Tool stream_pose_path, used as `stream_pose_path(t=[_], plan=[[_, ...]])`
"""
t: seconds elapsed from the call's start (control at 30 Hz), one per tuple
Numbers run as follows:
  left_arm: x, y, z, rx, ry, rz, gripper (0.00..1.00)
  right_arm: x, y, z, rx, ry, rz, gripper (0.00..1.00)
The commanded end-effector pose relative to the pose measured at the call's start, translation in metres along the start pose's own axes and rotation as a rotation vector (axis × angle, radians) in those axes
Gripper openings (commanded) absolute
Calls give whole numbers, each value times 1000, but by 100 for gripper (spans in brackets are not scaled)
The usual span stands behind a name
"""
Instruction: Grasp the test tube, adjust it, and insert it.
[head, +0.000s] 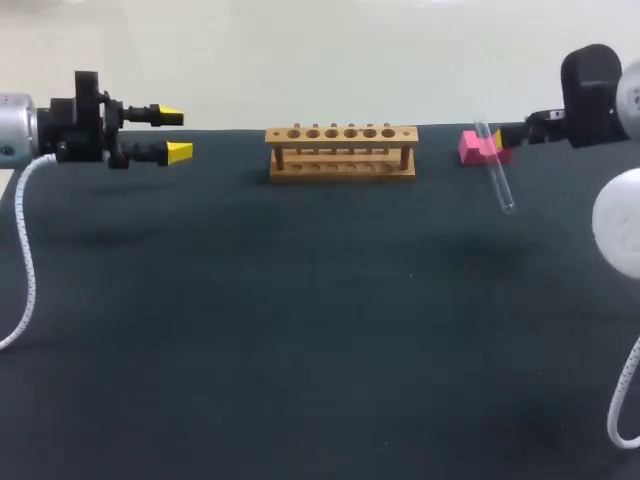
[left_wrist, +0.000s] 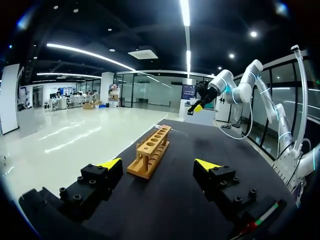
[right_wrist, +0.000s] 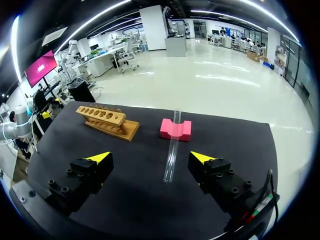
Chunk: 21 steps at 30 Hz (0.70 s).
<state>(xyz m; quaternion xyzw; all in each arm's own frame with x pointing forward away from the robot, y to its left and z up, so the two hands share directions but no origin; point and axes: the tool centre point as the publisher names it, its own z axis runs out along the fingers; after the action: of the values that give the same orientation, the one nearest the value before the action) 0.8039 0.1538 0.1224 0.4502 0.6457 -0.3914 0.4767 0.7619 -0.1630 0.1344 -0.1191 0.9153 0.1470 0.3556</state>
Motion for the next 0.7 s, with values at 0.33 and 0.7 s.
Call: stream_pose_path(t=[0.33, 0.7], plan=[[1, -2, 0, -7, -3, 3, 100, 1, 4, -4, 346, 0, 1, 100], [1, -2, 0, -7, -3, 3, 100, -14, -1, 18, 386, -121, 82, 100]])
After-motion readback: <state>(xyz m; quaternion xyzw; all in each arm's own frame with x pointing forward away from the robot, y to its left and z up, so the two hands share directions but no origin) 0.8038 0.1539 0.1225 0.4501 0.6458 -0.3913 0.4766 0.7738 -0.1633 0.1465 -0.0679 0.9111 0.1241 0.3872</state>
